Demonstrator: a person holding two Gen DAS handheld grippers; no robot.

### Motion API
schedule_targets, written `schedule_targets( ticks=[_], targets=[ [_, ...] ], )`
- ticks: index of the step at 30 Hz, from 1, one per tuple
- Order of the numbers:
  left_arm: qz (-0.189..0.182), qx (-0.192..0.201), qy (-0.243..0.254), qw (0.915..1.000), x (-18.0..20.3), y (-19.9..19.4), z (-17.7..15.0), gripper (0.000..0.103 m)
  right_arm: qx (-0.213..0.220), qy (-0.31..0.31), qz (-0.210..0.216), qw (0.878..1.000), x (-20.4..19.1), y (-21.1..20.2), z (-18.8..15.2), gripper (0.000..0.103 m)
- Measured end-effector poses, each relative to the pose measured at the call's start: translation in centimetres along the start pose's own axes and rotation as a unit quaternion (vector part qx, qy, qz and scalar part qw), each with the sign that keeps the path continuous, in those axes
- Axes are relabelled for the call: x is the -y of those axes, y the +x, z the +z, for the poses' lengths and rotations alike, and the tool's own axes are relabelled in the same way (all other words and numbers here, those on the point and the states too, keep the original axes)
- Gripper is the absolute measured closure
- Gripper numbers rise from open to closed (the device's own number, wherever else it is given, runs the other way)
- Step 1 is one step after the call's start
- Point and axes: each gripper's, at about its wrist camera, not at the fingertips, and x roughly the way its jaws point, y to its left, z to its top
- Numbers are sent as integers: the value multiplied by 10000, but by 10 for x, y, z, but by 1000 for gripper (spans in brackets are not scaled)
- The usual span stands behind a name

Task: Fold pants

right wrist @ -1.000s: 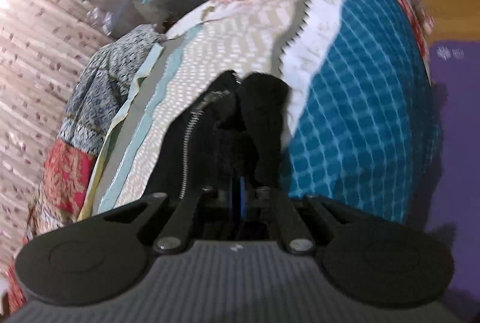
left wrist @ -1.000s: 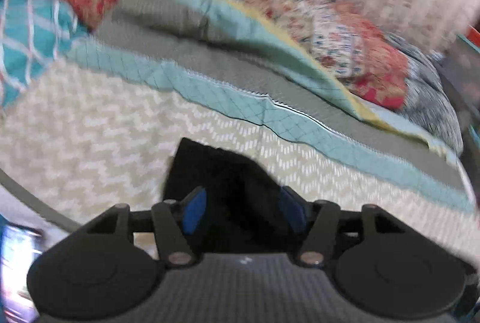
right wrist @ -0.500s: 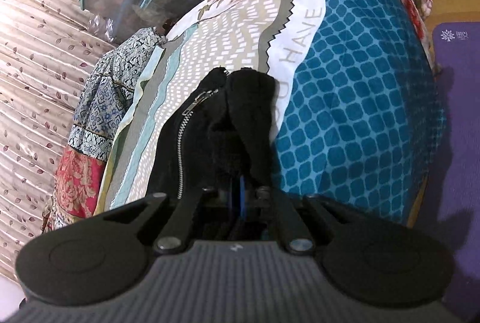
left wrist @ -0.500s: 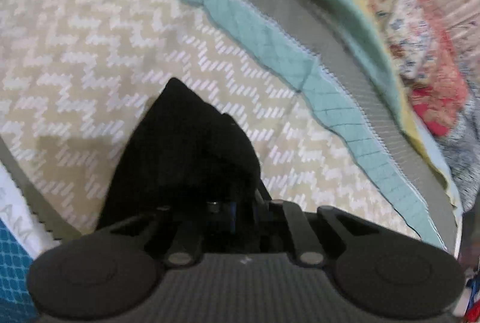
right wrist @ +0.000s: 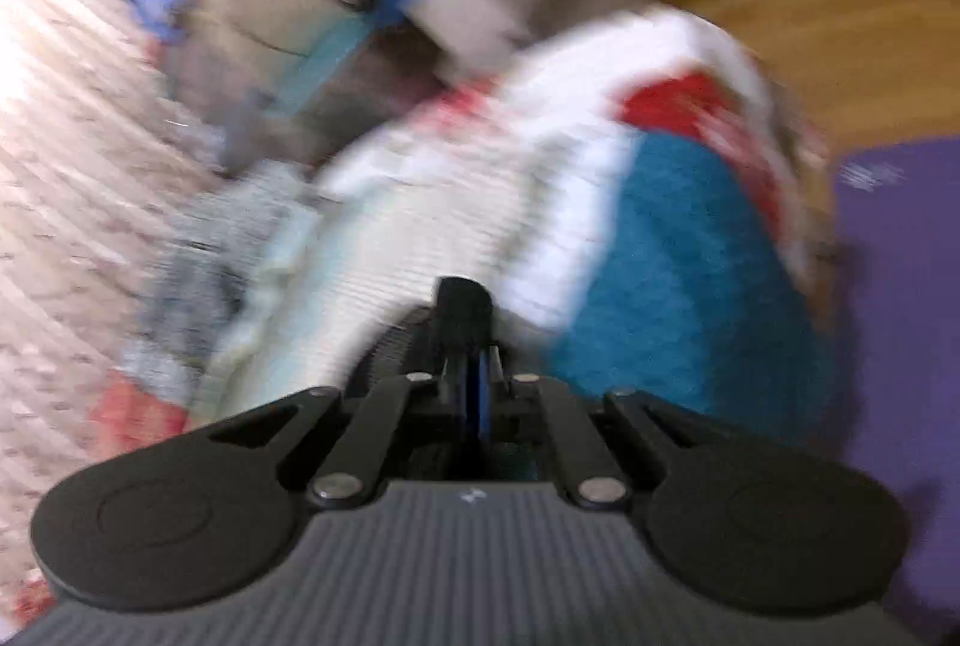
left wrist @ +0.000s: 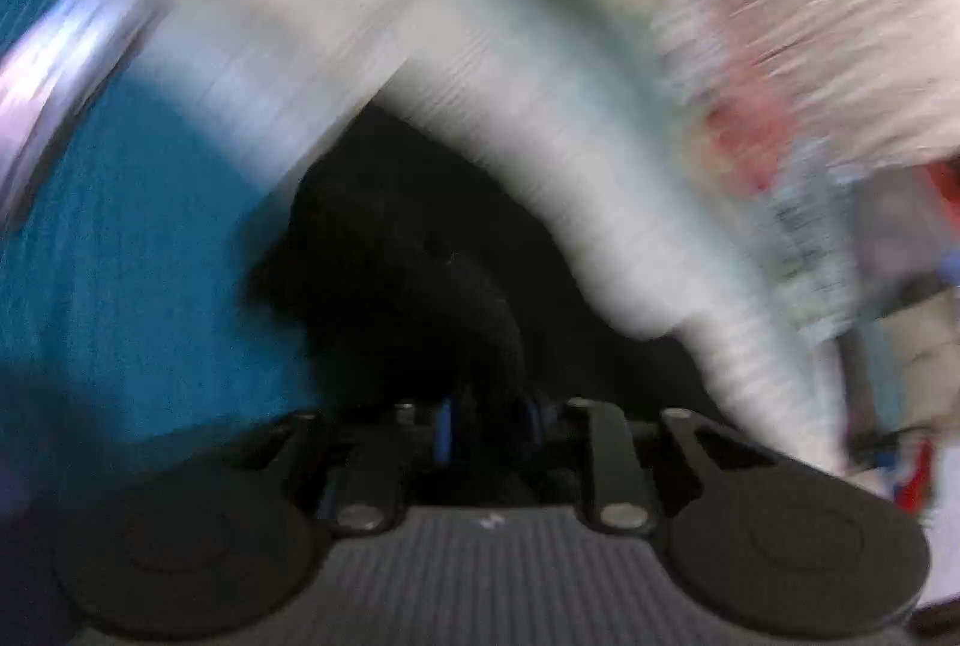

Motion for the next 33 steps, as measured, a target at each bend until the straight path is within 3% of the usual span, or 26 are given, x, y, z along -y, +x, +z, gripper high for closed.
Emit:
schedule_targets(
  ticks=[2, 3, 5, 9, 12, 17, 21, 24, 25, 26, 28, 33],
  targets=[
    [-360, -54, -396, 9986, -20, 0, -15, 81, -23, 176, -42, 9998, 12, -4, -6, 90],
    [-444, -57, -436, 9980, -21, -6, -16, 80, -53, 295, 42, 9995, 16, -7, -10, 84],
    [-616, 0, -255, 9978, -16, -24, -12, 67, 33, 322, 53, 9995, 18, -18, -11, 74],
    [-867, 636, 254, 9939, -4, -67, 2, 64, 380, 102, 134, 9991, 6, -44, -7, 74],
    [-1070, 1133, 373, 9871, 4, -90, 16, 59, 516, -89, 289, 9982, -4, -57, -6, 74],
    [-1037, 1251, 781, 9836, 38, -68, 42, 59, 181, -621, 775, 9949, -32, -54, -20, 74],
    [-851, 1026, 1004, 9860, 57, -26, 43, 59, -279, -1314, 1132, 9844, -63, -40, -45, 74],
    [-350, 693, 889, 9930, 52, 9, 38, 62, -535, -1588, 1243, 9780, -77, -25, -60, 74],
    [-29, 641, 927, 9936, 49, 18, 34, 67, -619, -1585, 1253, 9774, -77, -19, -62, 74],
    [297, 611, 1016, 9925, 46, 23, 30, 82, -685, -1590, 1204, 9775, -77, -13, -63, 74],
    [699, 519, 1137, 9897, 36, 27, 23, 97, -723, -1637, 960, 9792, -76, -4, -58, 74],
    [591, 417, 787, 9943, 23, 11, 17, 97, -730, -1651, 1291, 9751, -94, 10, -29, 74]
  ],
)
